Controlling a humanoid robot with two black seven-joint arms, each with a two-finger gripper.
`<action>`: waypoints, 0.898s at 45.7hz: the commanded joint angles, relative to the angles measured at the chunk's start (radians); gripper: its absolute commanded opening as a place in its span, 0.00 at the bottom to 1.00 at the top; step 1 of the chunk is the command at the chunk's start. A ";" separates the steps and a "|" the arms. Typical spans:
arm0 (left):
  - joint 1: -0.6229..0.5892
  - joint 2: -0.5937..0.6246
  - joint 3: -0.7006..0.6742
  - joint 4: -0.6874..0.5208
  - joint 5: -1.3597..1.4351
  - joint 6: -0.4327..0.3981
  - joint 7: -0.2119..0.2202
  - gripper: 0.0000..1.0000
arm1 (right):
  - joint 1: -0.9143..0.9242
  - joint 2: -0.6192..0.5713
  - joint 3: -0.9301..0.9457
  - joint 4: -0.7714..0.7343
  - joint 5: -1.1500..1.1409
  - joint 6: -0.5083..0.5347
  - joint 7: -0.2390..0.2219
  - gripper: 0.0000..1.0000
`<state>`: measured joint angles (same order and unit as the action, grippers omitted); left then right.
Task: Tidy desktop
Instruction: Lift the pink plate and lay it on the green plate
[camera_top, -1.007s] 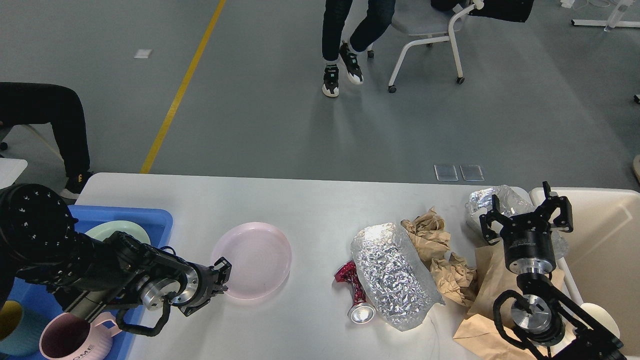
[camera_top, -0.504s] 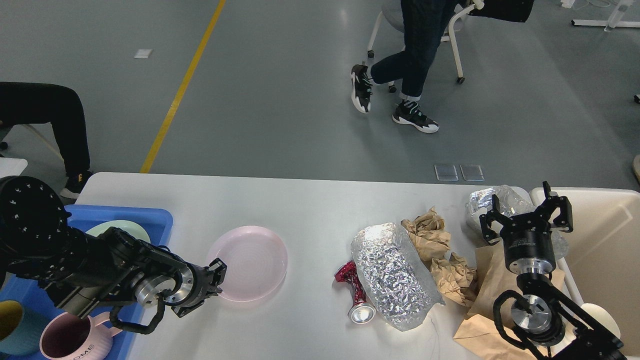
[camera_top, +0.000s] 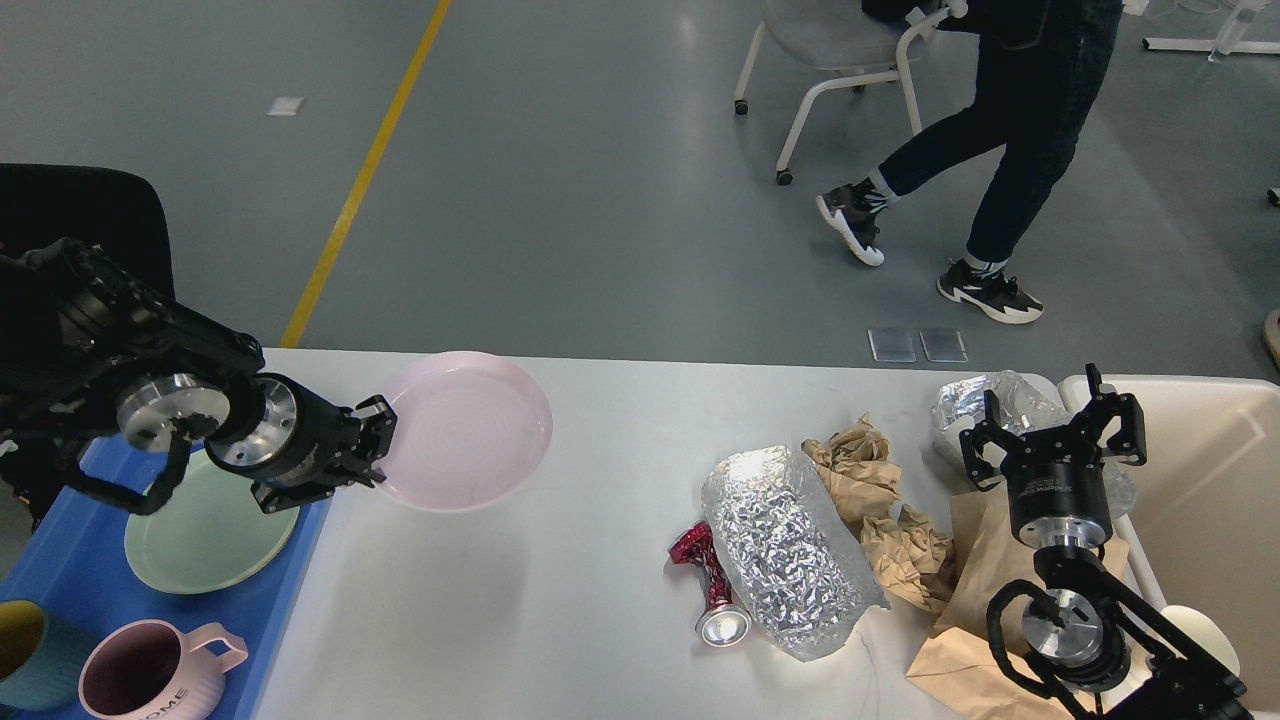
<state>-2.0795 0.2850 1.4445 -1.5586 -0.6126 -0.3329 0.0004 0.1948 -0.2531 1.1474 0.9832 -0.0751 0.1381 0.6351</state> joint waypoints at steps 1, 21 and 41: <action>-0.187 -0.012 0.063 -0.049 0.001 -0.164 0.000 0.00 | 0.000 0.000 0.000 0.000 0.000 0.000 0.000 1.00; -0.338 0.006 0.191 -0.045 0.028 -0.331 0.004 0.00 | 0.000 0.000 0.000 0.000 0.000 0.000 0.000 1.00; 0.122 0.407 0.228 0.443 0.208 -0.330 0.016 0.00 | 0.000 0.000 0.000 0.002 0.000 0.000 0.000 1.00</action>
<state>-2.1051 0.6220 1.6874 -1.2579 -0.4075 -0.6641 0.0111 0.1948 -0.2532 1.1474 0.9856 -0.0753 0.1381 0.6351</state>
